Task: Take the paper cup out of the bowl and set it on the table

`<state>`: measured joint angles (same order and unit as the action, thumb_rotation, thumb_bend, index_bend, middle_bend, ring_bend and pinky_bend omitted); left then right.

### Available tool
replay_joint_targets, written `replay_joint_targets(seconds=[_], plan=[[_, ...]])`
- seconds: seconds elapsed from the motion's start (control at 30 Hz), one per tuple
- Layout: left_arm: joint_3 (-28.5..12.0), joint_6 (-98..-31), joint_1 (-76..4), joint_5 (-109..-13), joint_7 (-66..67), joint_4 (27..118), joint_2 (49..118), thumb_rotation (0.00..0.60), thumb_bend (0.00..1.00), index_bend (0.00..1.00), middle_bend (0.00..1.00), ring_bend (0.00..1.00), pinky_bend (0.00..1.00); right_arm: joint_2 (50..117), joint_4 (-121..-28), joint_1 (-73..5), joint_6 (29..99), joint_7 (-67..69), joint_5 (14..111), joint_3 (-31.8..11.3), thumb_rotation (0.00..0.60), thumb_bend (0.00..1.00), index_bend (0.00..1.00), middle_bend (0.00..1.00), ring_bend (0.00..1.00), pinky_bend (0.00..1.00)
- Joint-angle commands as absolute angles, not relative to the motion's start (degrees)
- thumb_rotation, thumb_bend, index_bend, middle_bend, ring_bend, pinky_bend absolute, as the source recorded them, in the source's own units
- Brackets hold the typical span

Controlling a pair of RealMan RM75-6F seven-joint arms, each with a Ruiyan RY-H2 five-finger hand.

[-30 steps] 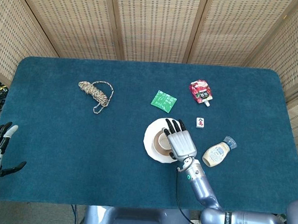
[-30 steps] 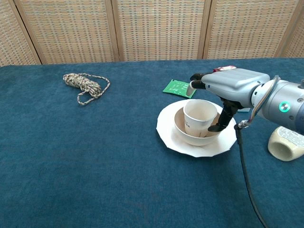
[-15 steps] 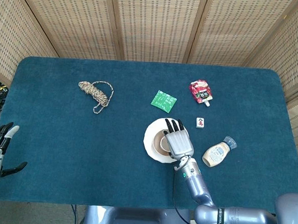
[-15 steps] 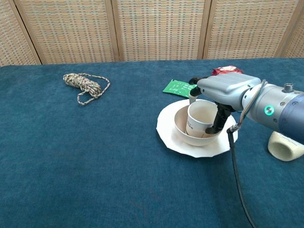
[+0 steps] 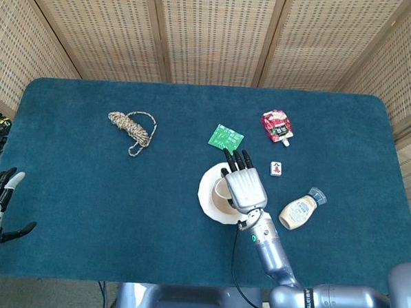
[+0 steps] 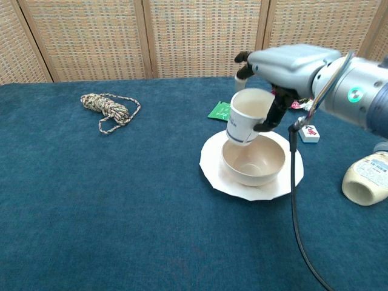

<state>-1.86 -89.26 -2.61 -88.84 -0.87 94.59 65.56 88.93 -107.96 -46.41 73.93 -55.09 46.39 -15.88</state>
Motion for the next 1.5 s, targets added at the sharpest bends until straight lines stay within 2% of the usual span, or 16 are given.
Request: replay_joint_targets(seconds=[0.03,0.23,0.4,0.63,0.97,1.1,1.3,1.5], plan=[[-1.75,-89.26,-2.6,-89.0,-0.61,94.64,65.58,0.6,0.0,0.0,0.0,0.0,0.0,85.27,-109.21,-45.77,76.71,-55.64,46.08,-17.57,0.6,0.4,0.43,0.07,0.0,0.11],[-1.63,-89.44,-2.54,-89.25,0.09,94.84,65.74,0.6,0.0,0.0,0.0,0.0,0.0,82.7,-106.22,-44.08,77.02,-52.45,45.62,-17.29,0.6,0.4,0.43,0.07,0.0,0.11],[-1.51,-89.28,-2.59,-89.32,0.83,94.88,66.01,0.6,0.0,0.0,0.0,0.0,0.0,81.97,-101.14,-42.0,75.29,-49.04,43.87,-15.15,0.6,0.4,0.43,0.07,0.0,0.11],[-1.51,-89.01,-2.7,-89.15,1.59,94.82,66.33,0.6,0.0,0.0,0.0,0.0,0.0,82.69,-94.75,-39.99,71.54,-45.64,40.42,-12.54,0.6,0.4,0.43,0.07,0.0,0.1],[-1.55,-88.73,-2.79,-88.82,1.91,94.79,66.45,0.6,0.0,0.0,0.0,0.0,0.0,84.27,-91.33,-39.27,68.56,-44.65,38.53,-10.44,0.6,0.38,0.41,0.04,0.0,0.09],[-1.54,-88.73,-2.76,-88.77,1.9,94.86,66.38,0.6,0.0,0.0,0.0,0.0,0.0,84.93,-90.88,-39.28,68.13,-44.6,38.43,-10.0,0.6,0.31,0.34,0.0,0.0,0.06],[-1.58,-88.73,-2.76,-88.68,1.69,94.86,66.28,0.6,0.0,0.0,0.0,0.0,0.0,84.98,-91.36,-39.27,69.08,-45.33,39.53,-9.43,0.6,0.22,0.12,0.0,0.0,0.02],[-1.58,-88.85,-2.73,-88.78,1.34,94.88,66.13,0.6,0.0,0.0,0.0,0.0,0.0,82.47,-96.12,-38.02,74.41,-46.17,43.23,-9.14,0.6,0.22,0.08,0.0,0.0,0.0]])
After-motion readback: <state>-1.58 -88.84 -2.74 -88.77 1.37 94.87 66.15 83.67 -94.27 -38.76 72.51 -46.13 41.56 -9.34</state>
